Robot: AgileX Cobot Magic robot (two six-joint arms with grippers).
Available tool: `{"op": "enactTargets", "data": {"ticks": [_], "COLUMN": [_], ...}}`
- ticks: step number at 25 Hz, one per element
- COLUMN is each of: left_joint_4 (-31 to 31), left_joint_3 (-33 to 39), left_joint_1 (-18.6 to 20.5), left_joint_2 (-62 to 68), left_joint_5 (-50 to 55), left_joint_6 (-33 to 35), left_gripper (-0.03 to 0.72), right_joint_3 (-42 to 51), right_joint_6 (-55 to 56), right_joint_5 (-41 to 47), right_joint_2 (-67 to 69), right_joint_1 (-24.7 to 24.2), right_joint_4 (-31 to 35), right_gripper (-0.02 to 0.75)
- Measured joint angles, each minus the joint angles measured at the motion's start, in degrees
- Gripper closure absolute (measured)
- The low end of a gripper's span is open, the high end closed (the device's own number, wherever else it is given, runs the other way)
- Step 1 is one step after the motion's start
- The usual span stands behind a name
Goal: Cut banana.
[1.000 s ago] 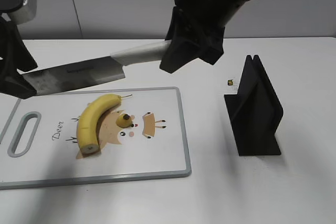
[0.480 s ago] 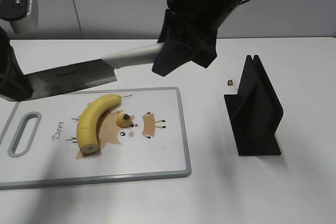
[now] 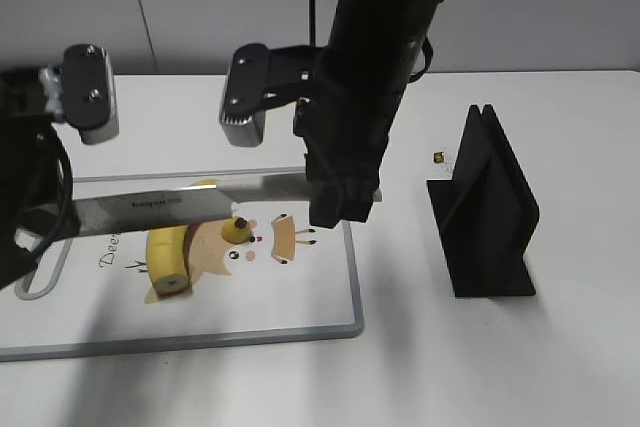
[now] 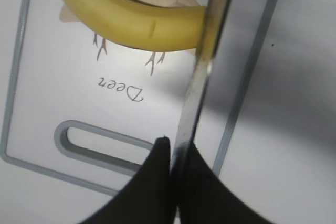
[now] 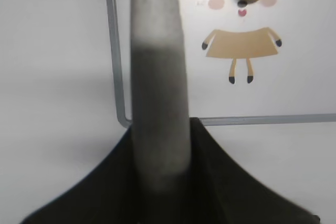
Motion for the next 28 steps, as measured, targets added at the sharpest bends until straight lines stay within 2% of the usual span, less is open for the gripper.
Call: {"op": "enactTargets", "data": {"ticks": [4,7,18,28], "left_joint_4": [-0.3,-0.3,-0.2,-0.2], "left_joint_3": [7.5,10.0,10.5,10.5], "left_joint_1": [-1.5,-1.6,-1.6,-1.5], "left_joint_2": [0.0,0.5,8.4,9.3], "left_joint_5": [-8.5,-12.4,-16.5,-17.0], "left_joint_6": [-1.9,-2.2,-2.6,-2.9], "left_gripper": [0.688,0.688,0.693,0.695], "right_joint_3": [0.0,0.0,0.2,0.2], "right_joint_6": [0.9,1.6,3.0,3.3], "right_joint_5": [0.3,-1.1,-6.1,-7.7], "right_joint_2": [2.7,4.2,7.9,8.2], "right_joint_1": [0.6,0.8,0.8,0.8], "right_joint_4": [-2.2,-3.3,-5.1,-5.7], "right_gripper": [0.555,0.549,0.533,0.528]}}
